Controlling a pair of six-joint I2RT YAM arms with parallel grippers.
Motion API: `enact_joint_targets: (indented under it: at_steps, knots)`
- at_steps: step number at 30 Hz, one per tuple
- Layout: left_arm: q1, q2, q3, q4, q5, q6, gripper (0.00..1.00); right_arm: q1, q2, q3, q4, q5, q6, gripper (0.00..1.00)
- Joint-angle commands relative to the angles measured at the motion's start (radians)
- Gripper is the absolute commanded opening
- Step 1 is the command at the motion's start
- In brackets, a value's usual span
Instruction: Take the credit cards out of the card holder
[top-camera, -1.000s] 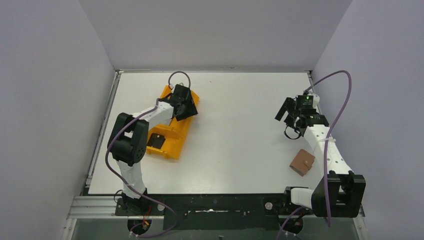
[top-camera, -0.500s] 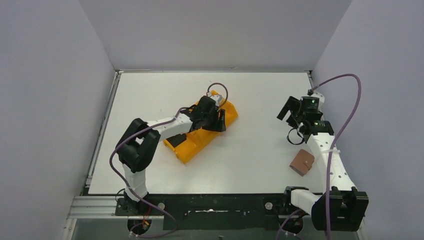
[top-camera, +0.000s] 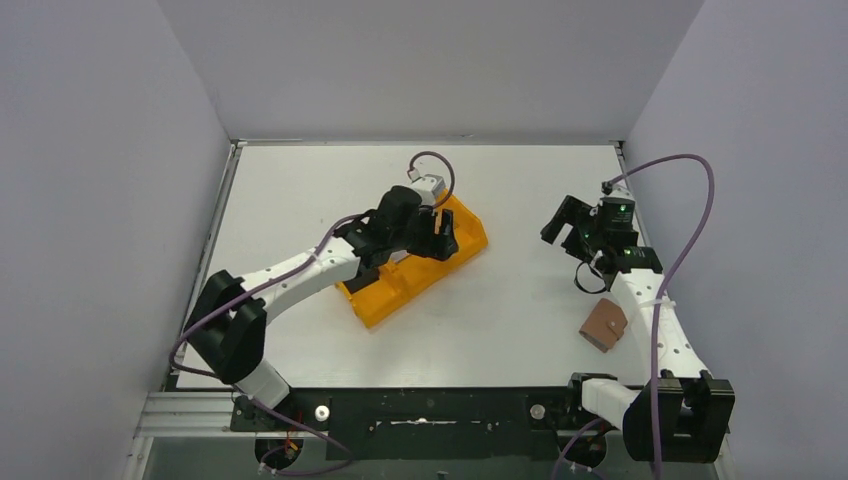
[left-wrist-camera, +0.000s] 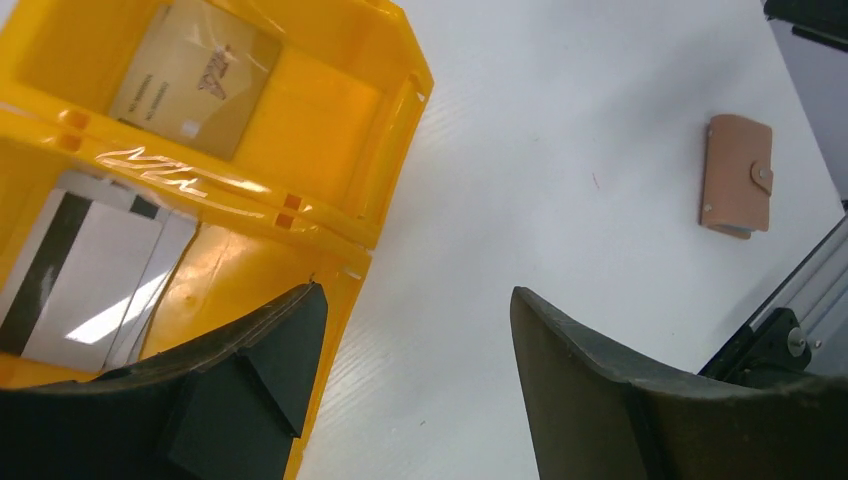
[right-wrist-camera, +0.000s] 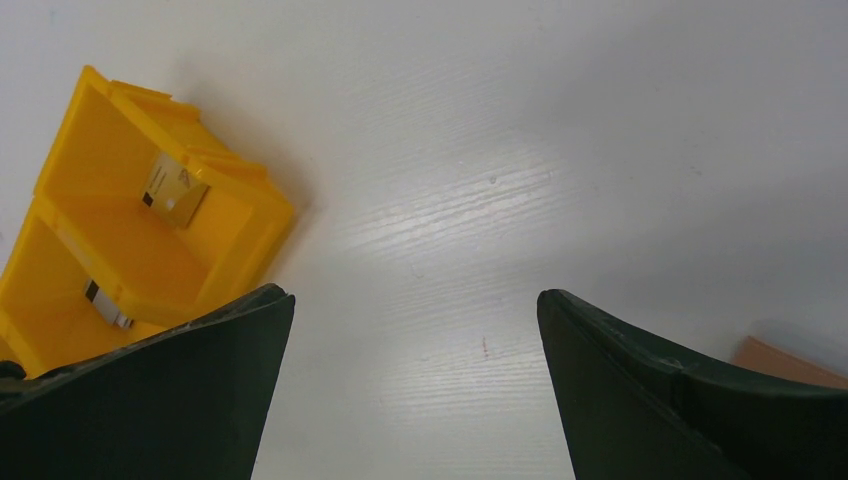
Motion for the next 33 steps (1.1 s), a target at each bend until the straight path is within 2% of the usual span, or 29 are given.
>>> enact_joint_targets:
  at_steps: [1,3,6,10,16,21,28,33]
  knots:
    - [0.015,-0.164,-0.085,-0.009,-0.171,-0.045,0.7,-0.001,-0.003,-0.011,0.129,-0.142,-0.005,0.98]
    - [0.039,-0.268,-0.154,-0.023,-0.267,-0.089,0.73,0.003,0.041,-0.002,0.155,-0.173,-0.004,0.98]
    - [0.149,-0.396,-0.245,-0.087,-0.368,-0.21,0.76,0.021,0.13,0.048,0.204,-0.251,-0.016,0.98]
    - [0.292,-0.571,-0.363,-0.161,-0.418,-0.325,0.76,0.097,0.275,0.165,0.213,-0.305,-0.047,0.98]
    - [0.396,-0.711,-0.453,-0.304,-0.494,-0.438,0.81,0.203,0.471,0.327,0.206,-0.302,-0.093,0.98]
    - [0.434,-0.718,-0.479,-0.344,-0.421,-0.469,0.82,0.238,0.615,0.433,0.217,-0.371,-0.095,0.98]
    - [0.438,-0.697,-0.585,-0.201,-0.247,-0.516,0.81,0.279,0.744,0.53,0.183,-0.439,-0.128,1.0]
    - [0.437,-0.678,-0.638,-0.087,-0.155,-0.526,0.77,0.29,0.745,0.503,0.188,-0.453,-0.125,0.98]
